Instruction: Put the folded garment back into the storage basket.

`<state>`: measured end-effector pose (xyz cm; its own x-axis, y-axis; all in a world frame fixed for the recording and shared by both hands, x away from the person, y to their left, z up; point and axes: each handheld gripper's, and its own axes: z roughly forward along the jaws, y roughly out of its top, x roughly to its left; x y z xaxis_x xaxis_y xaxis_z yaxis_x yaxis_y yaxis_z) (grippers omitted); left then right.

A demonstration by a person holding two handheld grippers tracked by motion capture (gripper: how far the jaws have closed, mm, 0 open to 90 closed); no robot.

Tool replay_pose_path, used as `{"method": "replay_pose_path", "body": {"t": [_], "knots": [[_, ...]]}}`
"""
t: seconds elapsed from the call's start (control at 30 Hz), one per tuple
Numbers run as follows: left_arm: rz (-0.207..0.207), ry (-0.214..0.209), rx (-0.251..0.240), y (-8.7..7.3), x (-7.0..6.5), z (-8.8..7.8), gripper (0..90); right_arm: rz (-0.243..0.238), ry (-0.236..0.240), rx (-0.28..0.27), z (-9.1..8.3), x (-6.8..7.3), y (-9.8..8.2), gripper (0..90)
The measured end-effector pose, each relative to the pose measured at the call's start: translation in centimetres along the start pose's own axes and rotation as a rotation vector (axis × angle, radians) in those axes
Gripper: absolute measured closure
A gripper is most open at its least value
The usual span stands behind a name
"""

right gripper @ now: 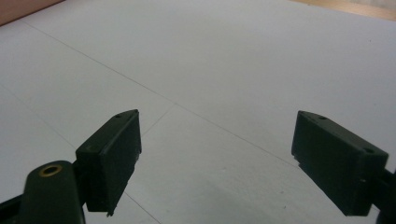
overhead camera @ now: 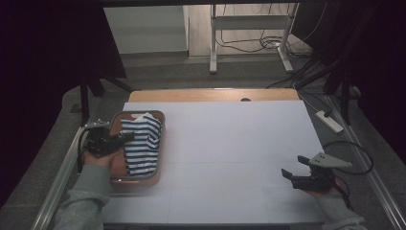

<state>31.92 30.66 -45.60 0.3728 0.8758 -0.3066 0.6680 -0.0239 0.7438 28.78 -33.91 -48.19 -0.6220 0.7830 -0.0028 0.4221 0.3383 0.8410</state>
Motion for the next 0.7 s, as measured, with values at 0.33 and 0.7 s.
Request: {"method": "replay_pose_path", "body": {"t": [0.33,0.7], "knots": [[-0.004,0.007,0.012,-0.01,0.16,0.17,74.6,0.001,0.000,-0.002,0.00,0.00,-0.01,16.6],[0.000,0.042,-0.042,0.07,-0.21,-0.23,56.7,0.003,0.000,-0.001,0.01,0.00,-0.03,16.5]]}}
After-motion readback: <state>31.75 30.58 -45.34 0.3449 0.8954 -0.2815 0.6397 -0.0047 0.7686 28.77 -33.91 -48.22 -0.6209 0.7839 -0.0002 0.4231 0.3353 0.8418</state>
